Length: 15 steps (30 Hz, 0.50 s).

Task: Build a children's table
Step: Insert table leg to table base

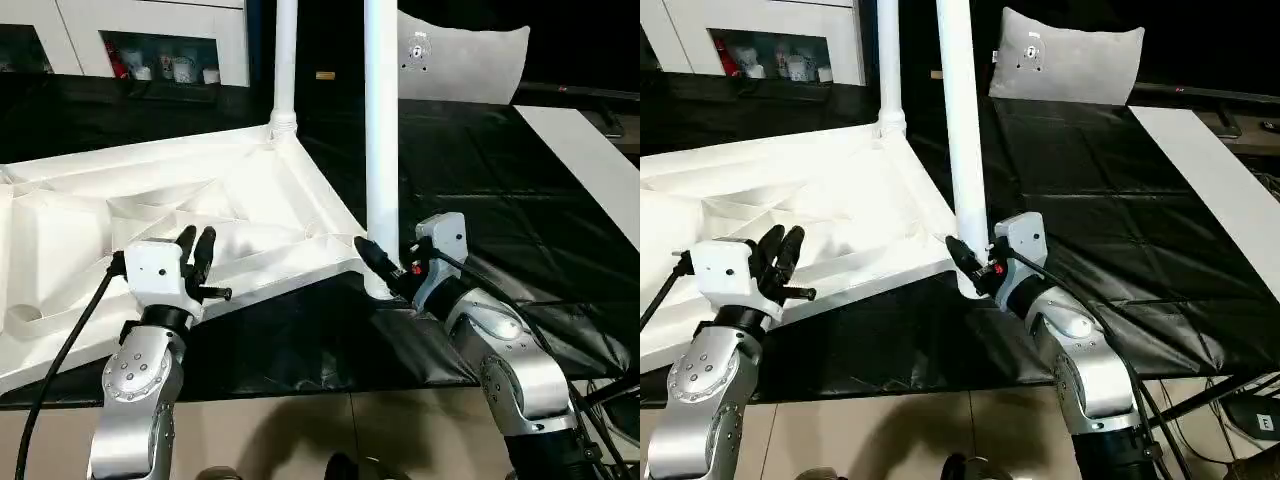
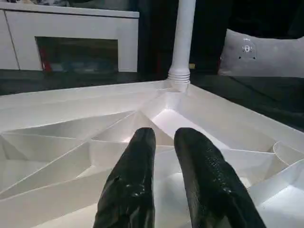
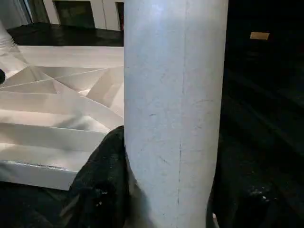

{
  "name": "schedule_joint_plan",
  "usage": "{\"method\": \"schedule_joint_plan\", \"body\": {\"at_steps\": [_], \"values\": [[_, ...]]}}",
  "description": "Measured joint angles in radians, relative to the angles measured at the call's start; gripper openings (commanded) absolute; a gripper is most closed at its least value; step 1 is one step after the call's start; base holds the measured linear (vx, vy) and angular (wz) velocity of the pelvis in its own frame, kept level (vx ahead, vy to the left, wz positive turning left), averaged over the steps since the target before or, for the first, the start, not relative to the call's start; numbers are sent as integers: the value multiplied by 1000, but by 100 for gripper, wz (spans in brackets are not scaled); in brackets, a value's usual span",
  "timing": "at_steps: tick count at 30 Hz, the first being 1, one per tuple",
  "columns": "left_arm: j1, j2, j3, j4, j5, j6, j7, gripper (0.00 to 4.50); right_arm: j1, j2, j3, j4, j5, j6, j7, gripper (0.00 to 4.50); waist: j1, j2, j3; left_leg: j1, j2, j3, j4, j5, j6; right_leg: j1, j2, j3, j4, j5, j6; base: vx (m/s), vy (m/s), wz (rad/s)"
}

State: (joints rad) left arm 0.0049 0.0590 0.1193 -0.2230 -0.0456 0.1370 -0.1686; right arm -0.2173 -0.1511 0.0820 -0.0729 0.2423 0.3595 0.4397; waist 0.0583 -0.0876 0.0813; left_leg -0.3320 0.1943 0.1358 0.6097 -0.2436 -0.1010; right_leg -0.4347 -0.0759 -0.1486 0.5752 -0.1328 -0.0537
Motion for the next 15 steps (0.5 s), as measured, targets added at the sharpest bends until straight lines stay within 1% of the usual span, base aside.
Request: {"method": "schedule_joint_plan", "body": {"at_steps": [15], "values": [[0, 0, 0, 0, 0, 0, 0, 101, 0, 0, 0, 0, 0, 0, 0, 188, 0, 0, 0, 0, 0, 0, 0, 0, 0, 0, 0, 0, 0, 0, 0, 0, 0, 0]]}}
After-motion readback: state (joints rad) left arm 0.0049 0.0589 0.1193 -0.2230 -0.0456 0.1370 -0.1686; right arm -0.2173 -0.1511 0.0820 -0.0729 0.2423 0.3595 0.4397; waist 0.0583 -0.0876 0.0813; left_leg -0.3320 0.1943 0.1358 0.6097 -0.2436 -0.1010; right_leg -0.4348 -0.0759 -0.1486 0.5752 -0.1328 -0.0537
